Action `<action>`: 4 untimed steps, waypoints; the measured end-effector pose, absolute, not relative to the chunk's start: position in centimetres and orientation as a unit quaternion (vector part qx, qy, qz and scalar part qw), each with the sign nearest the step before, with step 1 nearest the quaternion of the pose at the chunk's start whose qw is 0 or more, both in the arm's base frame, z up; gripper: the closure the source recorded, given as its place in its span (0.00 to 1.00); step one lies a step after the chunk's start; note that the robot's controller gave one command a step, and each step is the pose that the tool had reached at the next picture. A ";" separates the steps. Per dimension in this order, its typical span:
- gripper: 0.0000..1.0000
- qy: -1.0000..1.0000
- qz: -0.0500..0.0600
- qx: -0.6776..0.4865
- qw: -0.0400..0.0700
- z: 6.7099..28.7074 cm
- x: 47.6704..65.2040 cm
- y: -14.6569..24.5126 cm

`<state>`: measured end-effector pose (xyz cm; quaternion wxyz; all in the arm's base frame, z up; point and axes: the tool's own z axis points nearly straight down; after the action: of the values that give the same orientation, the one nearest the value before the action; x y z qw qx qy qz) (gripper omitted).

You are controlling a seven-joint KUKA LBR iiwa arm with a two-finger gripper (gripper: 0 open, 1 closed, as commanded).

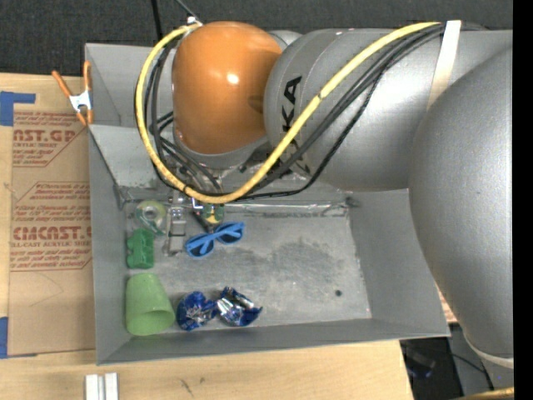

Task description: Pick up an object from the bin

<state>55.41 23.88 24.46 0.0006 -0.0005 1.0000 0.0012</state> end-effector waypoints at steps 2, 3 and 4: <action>0.00 0.999 -0.005 0.042 0.011 8.8 52.1 22.3; 0.00 1.000 -0.002 -0.013 -0.001 6.9 50.1 12.7; 0.00 0.996 -0.001 -0.095 0.000 9.3 47.9 8.2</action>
Offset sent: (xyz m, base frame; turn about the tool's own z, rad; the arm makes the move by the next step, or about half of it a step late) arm 0.0125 -0.0225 -0.1402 0.0867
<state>47.92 8.18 9.28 0.0000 -0.0945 0.9955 -0.0006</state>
